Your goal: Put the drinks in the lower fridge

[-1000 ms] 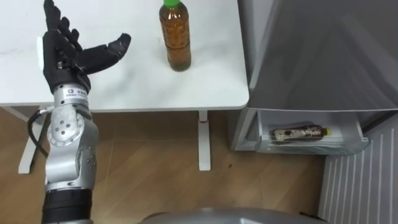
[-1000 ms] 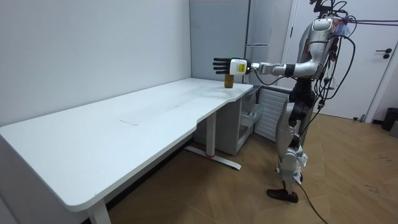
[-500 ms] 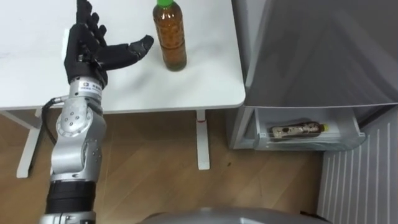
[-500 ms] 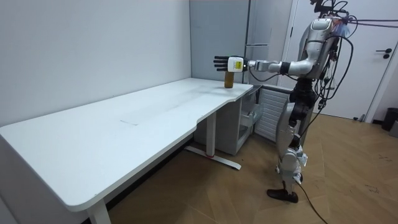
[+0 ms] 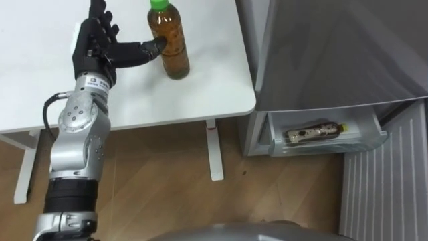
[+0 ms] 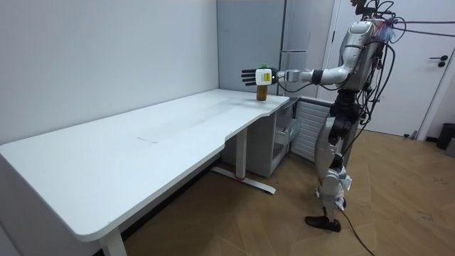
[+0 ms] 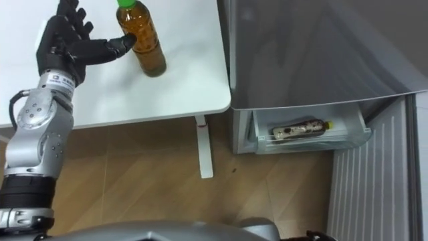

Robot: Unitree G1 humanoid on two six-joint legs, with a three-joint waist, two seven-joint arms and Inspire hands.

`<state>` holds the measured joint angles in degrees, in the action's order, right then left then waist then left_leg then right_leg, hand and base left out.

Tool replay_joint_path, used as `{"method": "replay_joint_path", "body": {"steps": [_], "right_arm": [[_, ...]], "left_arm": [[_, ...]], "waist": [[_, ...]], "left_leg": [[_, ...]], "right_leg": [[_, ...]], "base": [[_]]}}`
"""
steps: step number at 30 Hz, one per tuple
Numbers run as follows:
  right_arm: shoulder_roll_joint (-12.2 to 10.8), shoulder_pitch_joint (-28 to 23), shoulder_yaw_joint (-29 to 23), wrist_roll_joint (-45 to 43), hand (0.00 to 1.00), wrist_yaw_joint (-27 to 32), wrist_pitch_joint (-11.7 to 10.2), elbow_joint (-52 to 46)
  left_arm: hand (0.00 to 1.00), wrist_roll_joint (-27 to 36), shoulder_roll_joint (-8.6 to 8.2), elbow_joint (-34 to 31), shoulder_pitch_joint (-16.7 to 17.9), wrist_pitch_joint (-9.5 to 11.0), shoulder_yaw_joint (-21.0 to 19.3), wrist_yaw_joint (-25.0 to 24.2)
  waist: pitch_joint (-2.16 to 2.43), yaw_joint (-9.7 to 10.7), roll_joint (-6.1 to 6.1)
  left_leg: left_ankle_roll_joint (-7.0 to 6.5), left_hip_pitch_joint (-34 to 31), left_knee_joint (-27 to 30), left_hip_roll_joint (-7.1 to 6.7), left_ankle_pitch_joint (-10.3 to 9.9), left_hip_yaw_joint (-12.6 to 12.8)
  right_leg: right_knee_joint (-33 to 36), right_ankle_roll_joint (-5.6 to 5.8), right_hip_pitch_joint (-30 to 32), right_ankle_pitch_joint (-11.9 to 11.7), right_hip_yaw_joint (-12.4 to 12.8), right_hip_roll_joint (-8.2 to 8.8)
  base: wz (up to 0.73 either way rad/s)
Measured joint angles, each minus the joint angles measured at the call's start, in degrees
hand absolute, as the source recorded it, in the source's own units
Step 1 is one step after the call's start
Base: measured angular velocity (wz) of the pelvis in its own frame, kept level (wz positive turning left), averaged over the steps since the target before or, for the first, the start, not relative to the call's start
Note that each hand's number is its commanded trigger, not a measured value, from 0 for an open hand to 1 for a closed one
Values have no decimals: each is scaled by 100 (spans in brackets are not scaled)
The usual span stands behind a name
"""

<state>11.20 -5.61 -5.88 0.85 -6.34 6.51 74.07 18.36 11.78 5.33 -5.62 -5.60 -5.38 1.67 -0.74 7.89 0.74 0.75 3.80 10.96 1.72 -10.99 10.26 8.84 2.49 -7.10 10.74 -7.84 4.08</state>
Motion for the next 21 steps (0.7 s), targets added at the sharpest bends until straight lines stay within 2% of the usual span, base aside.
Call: {"method": "replay_joint_path", "body": {"steps": [4,10,14,21], "right_arm": [[0,-1,-1,-148,0,16,106,-3],[1,-12,-53,-164,0,117,113,0],[4,-8,-53,-159,0,207,121,8],[22,-3,-102,-161,0,181,315,-27]], "left_arm": [[0,-1,2,12,-117,-101,0,-8],[0,8,47,39,-334,-157,5,-253],[0,24,69,69,-367,-162,6,-375],[0,20,82,159,-391,-325,6,-587]], "waist": [[3,-4,4],[16,27,44],[9,105,87],[22,144,115]], "left_leg": [[0,5,-6,3,0,1],[0,40,6,3,0,32],[0,137,-17,3,0,54],[1,187,-43,14,-1,55]], "right_leg": [[3,0,4,0,7,-4],[6,0,-42,0,50,-3],[6,0,-94,0,86,-3],[42,0,-82,0,156,-22]], "base": [[0],[-2],[-6],[-4]]}}
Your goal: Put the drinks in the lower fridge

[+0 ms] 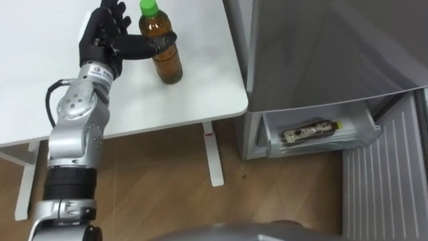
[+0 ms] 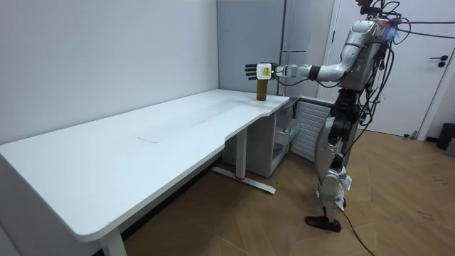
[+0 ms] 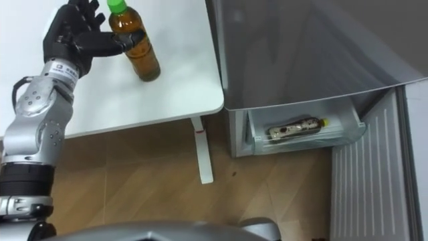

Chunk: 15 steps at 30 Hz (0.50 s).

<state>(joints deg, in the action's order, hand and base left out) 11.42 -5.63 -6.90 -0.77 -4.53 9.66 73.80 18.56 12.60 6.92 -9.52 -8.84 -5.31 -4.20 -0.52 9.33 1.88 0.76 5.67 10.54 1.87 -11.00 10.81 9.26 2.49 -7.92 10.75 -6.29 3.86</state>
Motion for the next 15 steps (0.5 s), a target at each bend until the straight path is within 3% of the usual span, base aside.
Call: {"method": "replay_joint_path", "body": {"steps": [15], "right_arm": [[12,2,-3,-5,0,-157,41,-9]], "left_arm": [[0,-5,104,29,-206,-59,0,-186]], "waist": [[-5,15,-1]], "left_leg": [[-1,-18,8,2,0,1]], "right_leg": [[46,0,61,0,69,-8]], "base": [[-1]]}}
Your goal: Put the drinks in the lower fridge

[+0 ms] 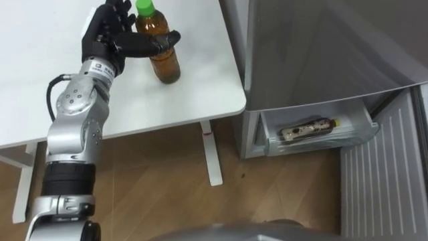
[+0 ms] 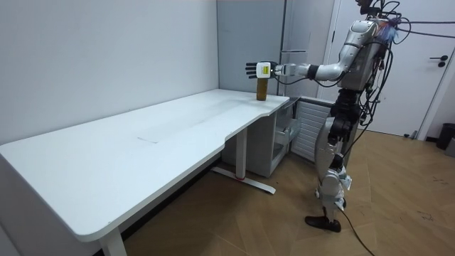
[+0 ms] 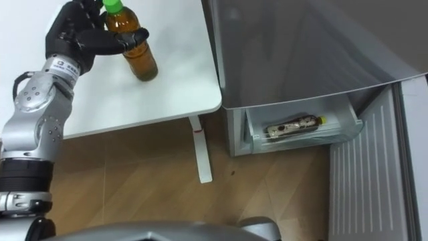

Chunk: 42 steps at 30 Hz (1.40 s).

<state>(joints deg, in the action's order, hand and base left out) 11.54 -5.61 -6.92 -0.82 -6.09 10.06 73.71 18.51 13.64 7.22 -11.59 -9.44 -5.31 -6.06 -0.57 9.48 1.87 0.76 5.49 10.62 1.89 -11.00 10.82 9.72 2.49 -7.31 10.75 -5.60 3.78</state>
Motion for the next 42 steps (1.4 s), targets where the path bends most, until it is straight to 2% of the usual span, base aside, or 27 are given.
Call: {"method": "replay_joint_path", "body": {"steps": [5,10,17,24,28,29,30,32,34,35,42], "right_arm": [[6,2,0,0,0,-14,-3,0],[8,15,0,-1,0,-18,-7,-14],[12,14,-3,-1,0,-17,-16,-21],[49,18,-1,-3,0,-37,0,-20],[51,25,-1,-53,0,-32,-1,-20],[51,28,0,-88,0,-32,-1,-20],[51,42,1,-176,0,-31,-1,-20],[49,56,1,-205,0,-29,-1,-20],[50,55,1,-205,0,-27,-1,-19],[50,54,1,-207,0,-28,-1,-18],[50,46,5,-254,0,-35,5,89]], "left_arm": [[0,0,20,198,-159,-3,1,-74],[0,-1,36,311,-169,-3,3,-91],[0,5,61,398,-220,-3,109,-121],[0,2,60,640,-252,-10,121,-120],[0,0,60,765,-255,-11,122,-121],[15,-1,60,791,-255,-11,122,-121],[42,-1,60,850,-256,-11,121,-120],[63,-1,60,894,-255,-15,122,-120],[95,0,60,912,-256,-15,122,-120],[100,0,60,917,-256,-15,122,-120],[100,-2,60,1162,-296,-14,127,-143]], "waist": [[-1,17,5],[1,133,13],[5,159,21],[-17,187,69],[-9,215,82],[-8,223,84],[-6,240,86],[-6,256,87],[-5,269,87],[-5,271,87],[-9,289,81]], "left_leg": [[0,7,-1,0,0,8],[0,13,-1,0,0,4],[0,17,-3,0,0,5],[0,11,-10,0,0,4],[0,13,-14,-1,0,3],[0,13,-14,-1,0,3],[0,13,-14,-1,0,4],[0,14,-14,-1,0,4],[-1,21,-14,-1,0,5],[-1,21,-14,-1,0,5],[-1,7,-11,0,0,4]], "right_leg": [[4,0,-45,0,-3,0],[5,-1,-62,0,-14,0],[5,-1,-82,0,-8,0],[5,-1,-79,0,35,-3],[4,0,-77,0,36,-3],[3,0,-77,0,35,-3],[4,0,-75,0,38,-3],[4,0,-72,0,40,-3],[5,0,-69,0,42,-3],[5,0,-70,0,41,-3],[4,0,-69,0,16,-2]], "base": [[0],[0],[0],[0],[0],[0],[0],[0],[0],[0],[0]]}}
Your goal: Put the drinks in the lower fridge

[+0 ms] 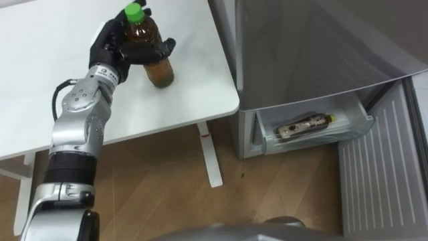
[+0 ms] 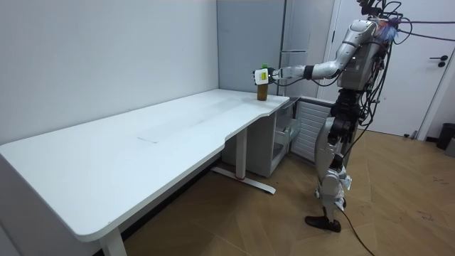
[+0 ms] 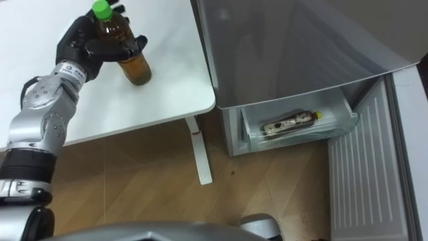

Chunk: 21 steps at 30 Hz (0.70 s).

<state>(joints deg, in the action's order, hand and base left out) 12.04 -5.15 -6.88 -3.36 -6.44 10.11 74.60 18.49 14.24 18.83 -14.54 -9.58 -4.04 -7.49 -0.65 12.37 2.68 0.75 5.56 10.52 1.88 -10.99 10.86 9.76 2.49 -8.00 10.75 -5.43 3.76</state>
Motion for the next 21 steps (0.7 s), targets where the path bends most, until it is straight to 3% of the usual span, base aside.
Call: {"method": "replay_joint_path", "body": {"steps": [9,21], "right_arm": [[-2,17,0,-196,0,1,124,102],[-5,18,0,-200,0,-66,125,93]], "left_arm": [[100,2,-2,52,-7,-16,213,-164],[100,-7,13,54,-15,-42,214,-165]], "waist": [[6,-2,3],[-2,-2,-17]], "left_leg": [[0,-28,3,0,0,2],[0,-10,8,0,0,9]], "right_leg": [[1,0,49,0,31,-1],[9,0,54,0,69,-4]], "base": [[0],[-1]]}}
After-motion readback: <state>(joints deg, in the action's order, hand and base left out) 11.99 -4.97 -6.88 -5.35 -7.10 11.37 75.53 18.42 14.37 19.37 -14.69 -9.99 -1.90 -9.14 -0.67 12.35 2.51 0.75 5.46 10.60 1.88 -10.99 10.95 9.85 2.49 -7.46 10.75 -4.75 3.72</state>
